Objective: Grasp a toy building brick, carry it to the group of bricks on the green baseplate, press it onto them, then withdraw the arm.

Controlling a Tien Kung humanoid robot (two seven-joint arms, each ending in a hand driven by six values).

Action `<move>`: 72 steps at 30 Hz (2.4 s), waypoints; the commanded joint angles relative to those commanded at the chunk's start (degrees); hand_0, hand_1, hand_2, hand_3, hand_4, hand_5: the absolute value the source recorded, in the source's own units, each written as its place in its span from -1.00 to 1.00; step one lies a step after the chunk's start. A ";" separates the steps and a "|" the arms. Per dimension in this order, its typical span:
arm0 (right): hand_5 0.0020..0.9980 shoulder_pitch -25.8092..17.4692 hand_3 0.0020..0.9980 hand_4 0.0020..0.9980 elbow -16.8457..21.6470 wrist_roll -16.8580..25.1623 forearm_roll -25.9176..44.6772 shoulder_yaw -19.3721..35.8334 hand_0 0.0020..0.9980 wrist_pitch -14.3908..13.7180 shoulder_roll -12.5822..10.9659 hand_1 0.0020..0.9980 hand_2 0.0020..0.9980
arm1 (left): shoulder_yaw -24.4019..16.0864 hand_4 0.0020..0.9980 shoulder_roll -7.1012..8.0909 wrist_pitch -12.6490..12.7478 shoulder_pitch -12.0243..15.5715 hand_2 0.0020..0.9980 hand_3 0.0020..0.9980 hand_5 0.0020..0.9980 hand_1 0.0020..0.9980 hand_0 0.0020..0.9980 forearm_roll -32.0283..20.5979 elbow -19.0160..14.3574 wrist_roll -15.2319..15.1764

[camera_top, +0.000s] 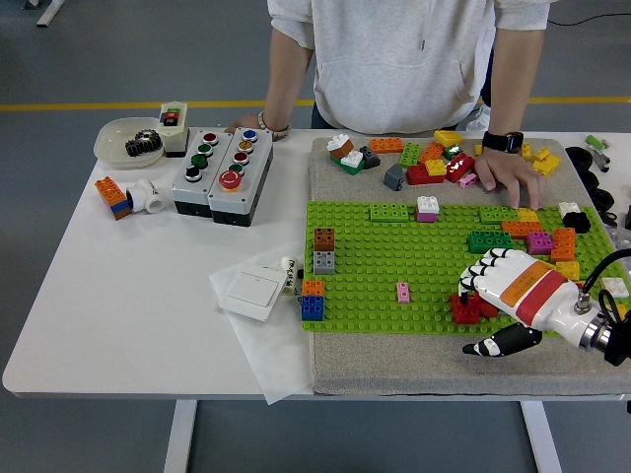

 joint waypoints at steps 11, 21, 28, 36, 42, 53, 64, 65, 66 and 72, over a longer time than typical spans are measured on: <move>0.20 0.85 0.12 1.00 -2.36 -0.24 0.00 -0.74 0.38 0.26 0.51 0.26 0.38 | -0.06 0.22 -0.04 -0.02 0.17 0.45 0.17 0.29 0.48 0.49 0.15 -0.03 0.04; 0.20 0.97 0.12 1.00 -3.66 -0.08 0.00 -0.78 0.38 0.66 0.56 0.26 0.38 | -0.23 0.22 -0.06 -0.07 0.29 0.46 0.17 0.29 0.48 0.49 0.54 -0.07 0.17; 0.21 0.55 0.11 1.00 -3.14 -0.16 0.00 0.59 0.38 0.78 0.03 0.25 0.38 | -0.29 0.23 -0.05 -0.05 0.24 0.46 0.17 0.29 0.48 0.49 0.67 -0.07 0.21; 0.23 0.07 0.09 1.00 -2.89 -0.02 0.00 1.58 0.34 1.23 -0.53 0.22 0.36 | -0.08 0.22 -0.04 0.01 0.16 0.46 0.17 0.30 0.47 0.49 0.25 -0.04 0.06; 0.23 -0.14 0.09 1.00 -2.54 0.02 0.00 2.55 0.33 1.35 -1.02 0.22 0.36 | 0.00 0.22 -0.03 0.03 0.11 0.46 0.17 0.30 0.47 0.49 0.17 -0.01 0.01; 0.23 -0.72 0.08 1.00 -3.43 0.18 0.00 3.55 0.27 1.77 -1.10 0.20 0.35 | 0.07 0.23 -0.03 0.05 0.03 0.46 0.17 0.30 0.48 0.49 0.07 0.01 -0.04; 0.24 -1.65 0.09 1.00 -2.80 0.50 0.00 4.83 0.22 1.87 -1.62 0.18 0.34 | -0.01 0.22 -0.03 0.06 0.02 0.45 0.17 0.30 0.48 0.49 0.08 0.07 0.00; 0.25 -1.64 0.08 1.00 -2.73 0.50 0.00 4.86 0.19 1.89 -1.66 0.16 0.33 | -0.03 0.23 -0.03 0.05 0.01 0.46 0.17 0.30 0.47 0.49 0.13 0.07 0.02; 0.25 -1.67 0.08 1.00 -2.59 0.52 0.00 4.96 0.19 1.93 -1.76 0.16 0.33 | 0.05 0.23 -0.04 0.07 -0.02 0.46 0.17 0.30 0.47 0.49 -0.01 0.07 -0.05; 0.25 -2.10 0.07 1.00 -2.47 0.57 0.00 5.64 0.18 1.85 -1.90 0.16 0.33 | 0.09 0.23 -0.02 0.05 -0.09 0.46 0.17 0.30 0.48 0.49 0.01 0.05 -0.07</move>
